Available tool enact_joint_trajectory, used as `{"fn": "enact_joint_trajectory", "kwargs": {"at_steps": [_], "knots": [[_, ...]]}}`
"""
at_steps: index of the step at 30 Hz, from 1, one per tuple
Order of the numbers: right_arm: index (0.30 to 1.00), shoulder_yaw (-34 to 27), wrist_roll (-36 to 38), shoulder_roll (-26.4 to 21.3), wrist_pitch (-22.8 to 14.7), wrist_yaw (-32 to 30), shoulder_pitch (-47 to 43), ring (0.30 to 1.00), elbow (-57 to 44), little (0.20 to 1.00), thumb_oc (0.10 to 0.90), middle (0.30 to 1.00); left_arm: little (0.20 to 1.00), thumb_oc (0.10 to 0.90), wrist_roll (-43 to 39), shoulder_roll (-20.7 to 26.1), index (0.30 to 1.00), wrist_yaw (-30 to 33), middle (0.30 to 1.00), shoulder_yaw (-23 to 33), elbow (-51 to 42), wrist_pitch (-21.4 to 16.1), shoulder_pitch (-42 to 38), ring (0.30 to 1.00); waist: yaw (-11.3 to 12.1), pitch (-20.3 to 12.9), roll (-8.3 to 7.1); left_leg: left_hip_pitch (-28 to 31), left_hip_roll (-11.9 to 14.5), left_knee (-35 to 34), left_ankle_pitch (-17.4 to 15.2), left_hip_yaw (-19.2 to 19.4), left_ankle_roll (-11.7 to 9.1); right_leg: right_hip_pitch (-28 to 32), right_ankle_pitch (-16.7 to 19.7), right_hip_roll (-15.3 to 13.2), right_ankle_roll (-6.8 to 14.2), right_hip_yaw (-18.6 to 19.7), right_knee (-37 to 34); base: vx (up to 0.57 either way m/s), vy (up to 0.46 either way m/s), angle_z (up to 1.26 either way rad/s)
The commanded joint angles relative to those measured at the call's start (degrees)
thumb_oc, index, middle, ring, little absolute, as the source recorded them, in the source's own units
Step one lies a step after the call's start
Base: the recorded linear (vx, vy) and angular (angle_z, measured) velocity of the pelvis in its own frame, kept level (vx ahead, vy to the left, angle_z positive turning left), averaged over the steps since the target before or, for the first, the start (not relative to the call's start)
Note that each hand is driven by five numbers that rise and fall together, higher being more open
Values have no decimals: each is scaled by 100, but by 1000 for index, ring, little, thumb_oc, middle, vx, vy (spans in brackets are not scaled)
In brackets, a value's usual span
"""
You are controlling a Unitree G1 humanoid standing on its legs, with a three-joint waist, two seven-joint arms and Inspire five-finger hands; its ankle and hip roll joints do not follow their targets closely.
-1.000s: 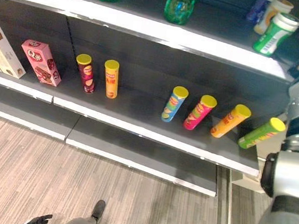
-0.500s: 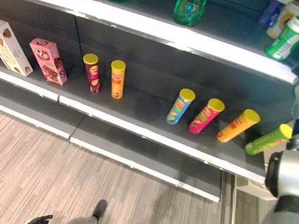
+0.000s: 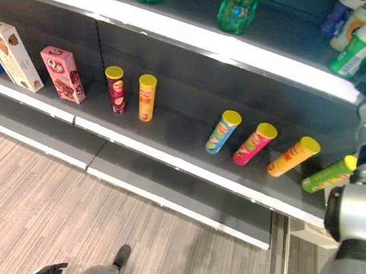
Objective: Put the goods on the table back onto the shelves and tidy them up.
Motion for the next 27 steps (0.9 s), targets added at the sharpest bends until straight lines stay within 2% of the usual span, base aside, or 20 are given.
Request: {"fn": "enact_joint_trajectory", "kwargs": {"at_steps": [1, 12, 15, 18, 25, 27], "knots": [[900, 454, 178, -486, -525, 247, -989, 900, -461, 900, 800, 900, 900, 800, -25, 340, 900, -44, 900, -25, 40, -132, 49, 900, 183, -239, -319, 539, 171, 23, -1085, 65, -435, 25, 336, -271, 377, 104, 38, 0, 0, 0], [900, 566, 326, -426, -417, 623, -919, 900, -524, 900, 800, 900, 900, 800, -17, 377, 900, -134, 900, -41, -21, -185, 82, 900, 214, -190, -335, 532, 183, 23, -1082, 33, -420, -6, 346, -275, 370, 111, 40, 0, -3, 0], [900, 581, 221, -495, -434, 525, -960, 900, -424, 900, 800, 900, 900, 800, -29, 379, 900, -118, 900, -33, -4, -173, 80, 900, 179, -191, -329, 542, 183, 23, -1084, 33, -416, -14, 349, -274, 365, 139, 40, 0, 0, 0], [900, 518, 161, -572, -571, 341, -970, 900, -568, 900, 800, 900, 900, 800, 12, 380, 900, -77, 900, 28, 49, -152, 60, 900, 116, -207, -311, 573, 190, 23, -1106, 53, -407, -20, 339, -274, 364, 180, 44, -16, 2, -3], [900, 86, 594, -936, -1278, 263, -596, 900, -2192, 900, 800, 900, 900, 800, 127, 377, 900, -47, 900, 224, 144, -165, 55, 900, -101, -279, -302, 667, 261, 23, -1148, 143, -447, 7, 288, -240, 351, 197, 52, -43, -10, -2], [900, -15, 546, -1016, -1354, 224, -466, 900, -2378, 900, 800, 900, 900, 800, 141, 379, 900, -45, 900, 248, 155, -170, 60, 900, -128, -294, -310, 684, 270, 23, -1154, 148, -451, 15, 287, -237, 347, 206, 55, -15, 3, -4]]}}
